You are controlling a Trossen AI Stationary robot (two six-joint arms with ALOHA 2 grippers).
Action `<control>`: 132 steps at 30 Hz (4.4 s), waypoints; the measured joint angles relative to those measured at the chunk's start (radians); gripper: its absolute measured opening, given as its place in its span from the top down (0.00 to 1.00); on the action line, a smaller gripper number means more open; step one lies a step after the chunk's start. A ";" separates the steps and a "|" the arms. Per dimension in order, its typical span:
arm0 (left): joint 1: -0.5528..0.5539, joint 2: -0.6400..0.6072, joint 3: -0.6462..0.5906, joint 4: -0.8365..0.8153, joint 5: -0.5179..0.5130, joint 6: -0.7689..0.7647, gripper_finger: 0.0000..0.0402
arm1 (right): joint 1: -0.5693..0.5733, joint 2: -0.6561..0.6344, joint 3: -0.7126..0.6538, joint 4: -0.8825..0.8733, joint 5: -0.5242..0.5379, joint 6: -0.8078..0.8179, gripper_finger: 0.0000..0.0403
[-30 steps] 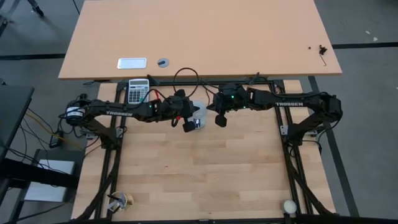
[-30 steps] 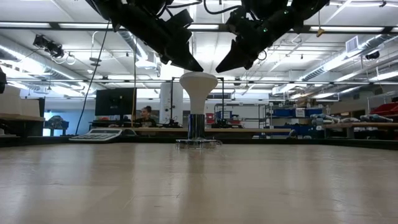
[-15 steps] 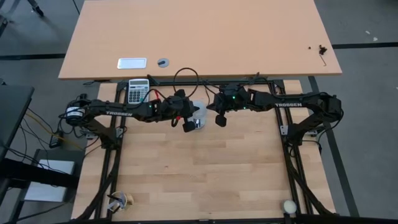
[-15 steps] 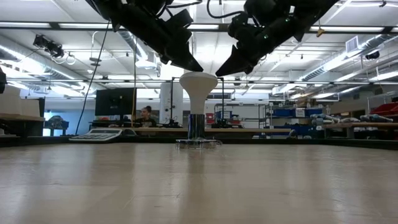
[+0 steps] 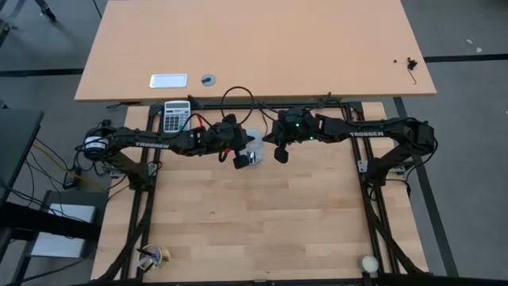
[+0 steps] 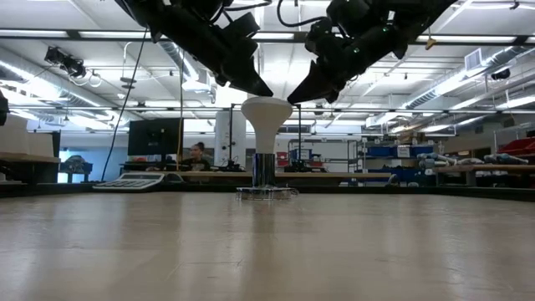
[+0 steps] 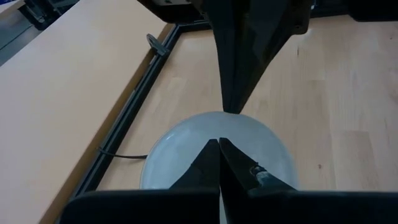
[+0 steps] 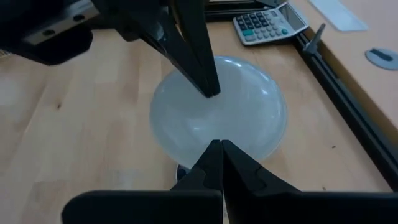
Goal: Screw lightbulb
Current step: Insert the lightbulb into the lamp
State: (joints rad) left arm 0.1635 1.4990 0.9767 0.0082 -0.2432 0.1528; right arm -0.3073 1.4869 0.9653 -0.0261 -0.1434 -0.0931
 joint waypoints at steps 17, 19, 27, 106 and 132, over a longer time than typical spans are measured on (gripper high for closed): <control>0.018 0.001 0.001 0.007 0.002 0.000 1.00 | 0.074 0.073 -0.004 0.030 -0.091 0.064 0.98; 0.018 0.001 0.000 0.012 0.002 0.000 1.00 | 0.089 0.068 -0.001 0.051 -0.094 0.065 0.98; 0.019 -0.001 -0.002 0.036 0.001 0.005 1.00 | 0.096 0.009 0.000 0.062 -0.038 0.057 0.98; 0.021 -0.218 -0.192 -0.055 -0.060 -0.163 1.00 | 0.038 0.020 0.000 0.128 -0.052 0.085 0.97; -0.027 -0.162 -0.191 -0.048 0.043 -0.098 1.00 | -0.030 0.054 0.002 0.138 -0.004 0.067 0.99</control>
State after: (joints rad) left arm 0.1360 1.3373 0.7853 -0.0395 -0.1998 0.0545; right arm -0.3370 1.5404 0.9672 0.1122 -0.1471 -0.0257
